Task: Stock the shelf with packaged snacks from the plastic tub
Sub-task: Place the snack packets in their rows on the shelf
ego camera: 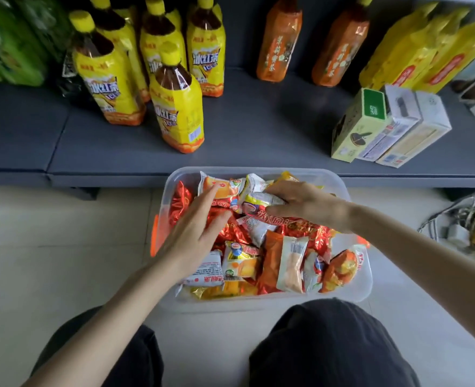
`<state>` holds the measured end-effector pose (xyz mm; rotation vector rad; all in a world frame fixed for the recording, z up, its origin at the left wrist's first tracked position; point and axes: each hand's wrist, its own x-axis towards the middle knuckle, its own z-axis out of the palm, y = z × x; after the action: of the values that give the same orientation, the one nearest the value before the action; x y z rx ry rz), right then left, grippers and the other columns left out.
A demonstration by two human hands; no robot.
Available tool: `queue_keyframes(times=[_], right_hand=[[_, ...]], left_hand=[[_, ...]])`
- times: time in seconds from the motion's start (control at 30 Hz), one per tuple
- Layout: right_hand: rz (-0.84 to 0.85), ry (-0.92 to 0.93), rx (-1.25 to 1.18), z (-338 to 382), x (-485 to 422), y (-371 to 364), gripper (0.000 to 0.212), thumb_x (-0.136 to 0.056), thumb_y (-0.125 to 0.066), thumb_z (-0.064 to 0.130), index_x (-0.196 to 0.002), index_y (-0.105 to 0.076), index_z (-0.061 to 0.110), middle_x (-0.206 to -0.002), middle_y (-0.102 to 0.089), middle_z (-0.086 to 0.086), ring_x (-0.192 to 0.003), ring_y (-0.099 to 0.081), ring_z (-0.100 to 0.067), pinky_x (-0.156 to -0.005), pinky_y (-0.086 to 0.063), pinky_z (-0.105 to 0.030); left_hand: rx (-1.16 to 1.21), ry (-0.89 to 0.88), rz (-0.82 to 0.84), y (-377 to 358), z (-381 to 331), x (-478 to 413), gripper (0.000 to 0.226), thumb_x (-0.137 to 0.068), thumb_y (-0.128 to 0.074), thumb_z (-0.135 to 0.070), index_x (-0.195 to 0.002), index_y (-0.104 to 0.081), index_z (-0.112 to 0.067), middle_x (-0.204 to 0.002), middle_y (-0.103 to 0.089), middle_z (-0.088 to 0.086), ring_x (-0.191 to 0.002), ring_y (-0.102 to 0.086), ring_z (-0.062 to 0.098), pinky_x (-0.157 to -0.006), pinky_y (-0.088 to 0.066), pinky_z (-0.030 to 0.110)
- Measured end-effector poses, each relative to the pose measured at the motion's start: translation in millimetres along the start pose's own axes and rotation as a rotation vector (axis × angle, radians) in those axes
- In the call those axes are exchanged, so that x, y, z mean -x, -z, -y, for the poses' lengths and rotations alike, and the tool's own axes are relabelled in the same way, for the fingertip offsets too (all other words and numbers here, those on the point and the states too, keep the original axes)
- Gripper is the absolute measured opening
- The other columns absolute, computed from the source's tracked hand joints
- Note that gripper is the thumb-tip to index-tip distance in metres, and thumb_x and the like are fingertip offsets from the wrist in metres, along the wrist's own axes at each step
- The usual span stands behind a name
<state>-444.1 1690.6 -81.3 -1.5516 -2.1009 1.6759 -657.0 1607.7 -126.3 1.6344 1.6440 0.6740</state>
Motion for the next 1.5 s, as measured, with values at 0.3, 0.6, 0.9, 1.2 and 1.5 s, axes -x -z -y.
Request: queue_keyframes(times=[0.3,0.6,0.9,1.2,1.5], right_hand=[[0.124,-0.048,-0.364,35.2,-15.4,-46.5,0.045,-0.09,-0.051,0.044,-0.12,-0.059,0.012,-0.114,-0.069,-0.006,-0.106,-0.066,-0.018,-0.094,-0.051,-0.03],[0.069,0.152,0.298,11.1,-47.6,-115.6,0.043,-0.079,-0.075,0.035,-0.115,-0.06,0.017,-0.106,-0.06,0.004,-0.091,-0.056,-0.009,-0.073,-0.044,-0.01],[0.038,0.352,0.91,2.7,-38.3,-141.3,0.084,-0.078,-0.068,0.054,-0.146,-0.024,0.032,-0.129,-0.038,0.003,-0.115,-0.039,-0.016,-0.089,-0.039,-0.029],[0.173,0.064,0.046,25.1,-28.6,-108.3,0.049,-0.082,-0.072,0.032,-0.124,-0.049,0.022,-0.113,-0.06,0.003,-0.109,-0.057,-0.014,-0.097,-0.046,-0.028],[0.138,-0.193,-0.794,83.1,1.8,-68.8,0.038,-0.084,-0.057,0.034,-0.112,-0.062,0.009,-0.109,-0.071,-0.011,-0.1,-0.068,-0.024,-0.088,-0.055,-0.044]], left_hand=[[0.547,0.167,-0.037,24.0,7.9,23.1,0.023,-0.081,-0.07,-0.035,-0.101,-0.058,-0.03,-0.098,-0.069,-0.012,-0.091,-0.066,-0.001,-0.071,-0.052,0.014],[0.692,0.57,-0.361,71.3,65.8,60.6,0.041,-0.085,-0.067,-0.033,-0.116,-0.059,-0.008,-0.106,-0.071,0.008,-0.092,-0.07,0.018,-0.065,-0.059,0.023],[0.721,0.644,-0.365,66.2,64.3,68.3,0.023,-0.088,-0.065,-0.033,-0.097,-0.064,-0.012,-0.096,-0.072,0.01,-0.084,-0.072,0.018,-0.063,-0.059,0.023],[0.864,0.646,-0.355,76.0,51.4,71.5,0.029,-0.092,-0.059,-0.031,-0.114,-0.055,-0.013,-0.106,-0.069,0.007,-0.086,-0.072,0.016,-0.076,-0.06,0.042],[0.955,0.571,-0.401,87.5,-7.7,53.4,0.046,-0.091,-0.051,-0.046,-0.127,-0.046,-0.018,-0.103,-0.07,0.002,-0.078,-0.073,0.014,-0.089,-0.055,0.039]])
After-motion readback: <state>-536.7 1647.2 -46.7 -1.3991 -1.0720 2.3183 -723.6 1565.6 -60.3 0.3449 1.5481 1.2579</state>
